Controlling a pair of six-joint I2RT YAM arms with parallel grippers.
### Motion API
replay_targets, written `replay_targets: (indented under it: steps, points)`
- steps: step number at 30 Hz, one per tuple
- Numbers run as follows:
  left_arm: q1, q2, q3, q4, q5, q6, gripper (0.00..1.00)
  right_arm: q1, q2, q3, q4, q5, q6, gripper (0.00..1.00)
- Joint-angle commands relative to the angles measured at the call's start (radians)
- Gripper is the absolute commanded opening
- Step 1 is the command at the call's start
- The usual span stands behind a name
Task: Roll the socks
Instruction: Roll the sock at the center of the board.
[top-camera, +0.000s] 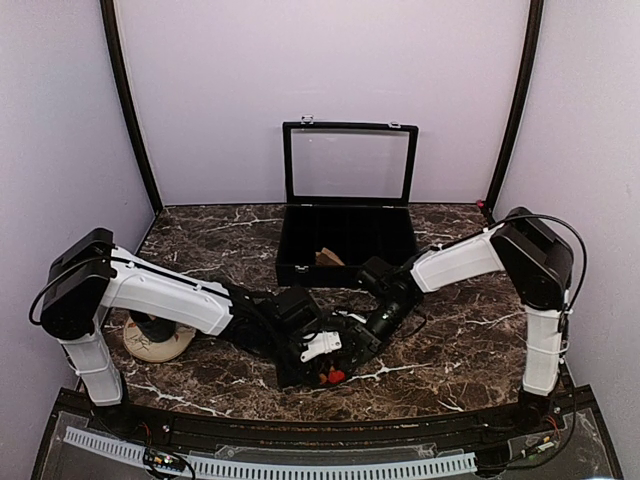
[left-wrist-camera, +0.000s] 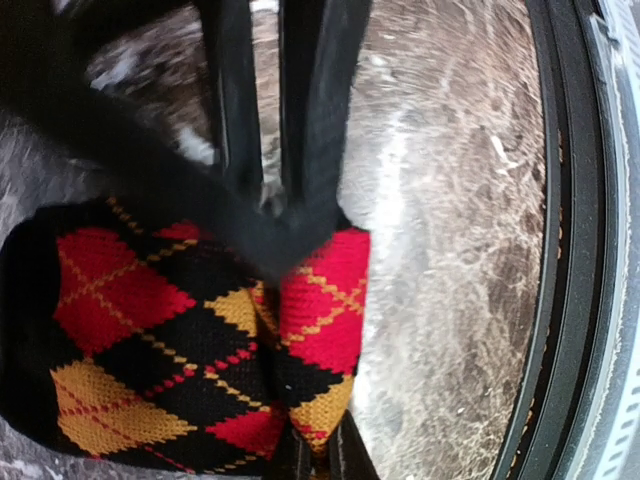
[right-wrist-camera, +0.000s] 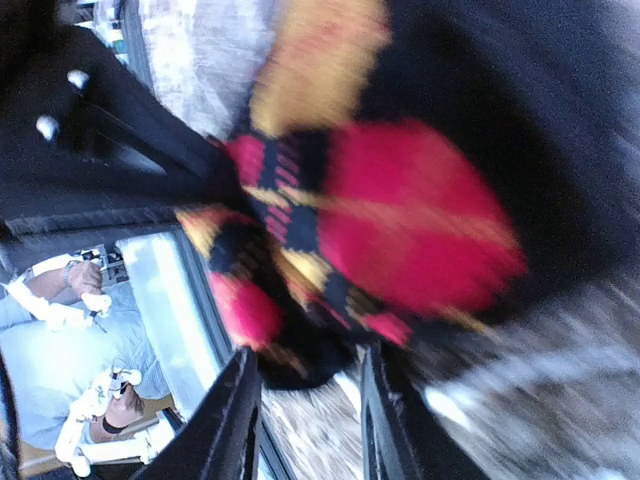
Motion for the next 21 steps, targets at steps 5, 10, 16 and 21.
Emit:
replay_targets:
  steps: [5,10,16,21]
  points:
    - [0.085,0.0,0.012,-0.086,0.142,-0.093,0.0,-0.032,-0.066,-0.057,0.193,0.139,0.118,0.33]
    - [0.113,0.029,0.025,-0.099,0.232,-0.13,0.0,-0.033,-0.124,-0.136,0.303,0.245,0.181,0.32]
    - [0.138,0.091,0.066,-0.153,0.361,-0.142,0.0,-0.027,-0.257,-0.236,0.377,0.418,0.196,0.32]
    - [0.168,0.149,0.094,-0.183,0.459,-0.158,0.0,0.02,-0.377,-0.312,0.391,0.597,0.146,0.32]
